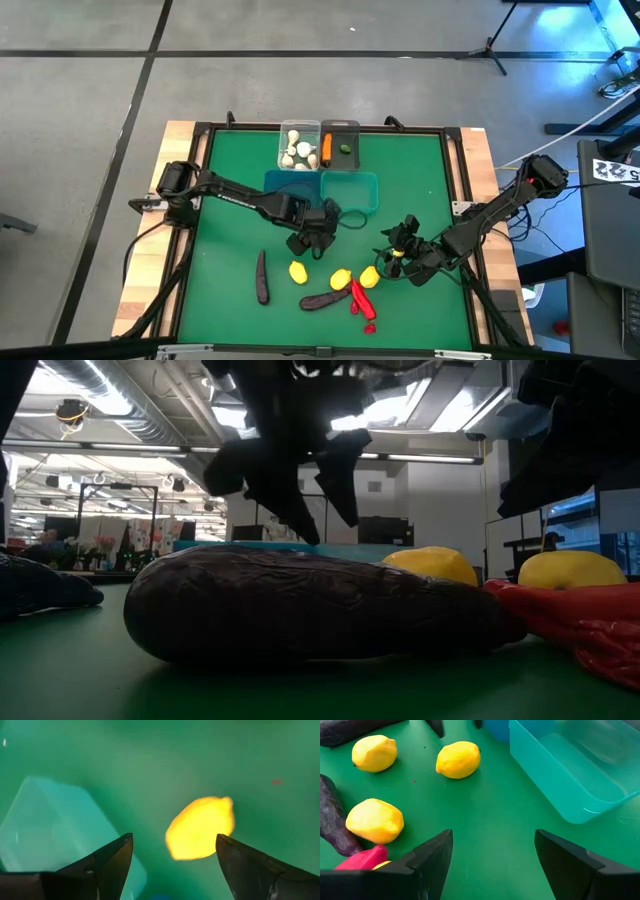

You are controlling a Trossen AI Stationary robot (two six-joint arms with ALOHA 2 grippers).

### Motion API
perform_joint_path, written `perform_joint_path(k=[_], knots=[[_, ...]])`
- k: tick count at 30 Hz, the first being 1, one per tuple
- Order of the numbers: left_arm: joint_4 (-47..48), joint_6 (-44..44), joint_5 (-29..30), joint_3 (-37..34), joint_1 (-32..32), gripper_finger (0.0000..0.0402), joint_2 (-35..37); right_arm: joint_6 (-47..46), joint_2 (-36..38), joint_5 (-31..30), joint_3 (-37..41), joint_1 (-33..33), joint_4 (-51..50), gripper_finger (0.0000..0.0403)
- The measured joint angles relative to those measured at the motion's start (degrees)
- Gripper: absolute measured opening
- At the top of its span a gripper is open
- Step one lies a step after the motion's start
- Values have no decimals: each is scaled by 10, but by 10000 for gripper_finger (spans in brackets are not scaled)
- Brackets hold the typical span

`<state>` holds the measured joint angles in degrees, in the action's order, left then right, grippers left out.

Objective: Sort produce into baskets
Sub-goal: Put the yellow lemon into the green bin

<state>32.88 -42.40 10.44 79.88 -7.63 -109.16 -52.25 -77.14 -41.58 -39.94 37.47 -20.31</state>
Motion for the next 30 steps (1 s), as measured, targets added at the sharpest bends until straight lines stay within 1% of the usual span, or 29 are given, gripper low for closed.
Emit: perform_joint_path(k=[4, 5, 7, 10, 13, 15, 16, 18, 22, 26, 30], knots=[[-4, 11, 0, 0, -14, 281, 0, 0, 0, 0, 0, 0, 0, 280], [-12, 37, 0, 0, -14, 281, 0, 0, 0, 0, 0, 0, 0, 280], [-36, 119, 5, 0, -14, 281, 0, 0, 0, 0, 0, 0, 0, 280], [-63, 283, 51, 4, -12, 281, 0, 0, 0, 0, 0, 0, 0, 280], [-69, 503, 109, 16, -8, 281, 1, 0, 0, 0, 0, 0, 0, 280], [-63, 675, 116, 16, -7, 281, 2, 0, 0, 0, 0, 0, 0, 280], [-53, 746, 114, 16, -7, 281, 1, 0, 0, 0, 0, 0, 0, 280], [-31, 839, 112, 15, -14, 281, 1, 0, 0, 0, 0, 0, 0, 280], [-27, 934, 121, 1, -32, 281, 0, 0, 0, 0, 0, 0, 0, 280], [-50, 989, 166, -11, -48, 281, -4, 0, 0, 0, 0, 0, 1, 280], [-52, 1029, 182, -17, -55, 281, -26, 0, 0, 0, 0, 0, 7, 280]])
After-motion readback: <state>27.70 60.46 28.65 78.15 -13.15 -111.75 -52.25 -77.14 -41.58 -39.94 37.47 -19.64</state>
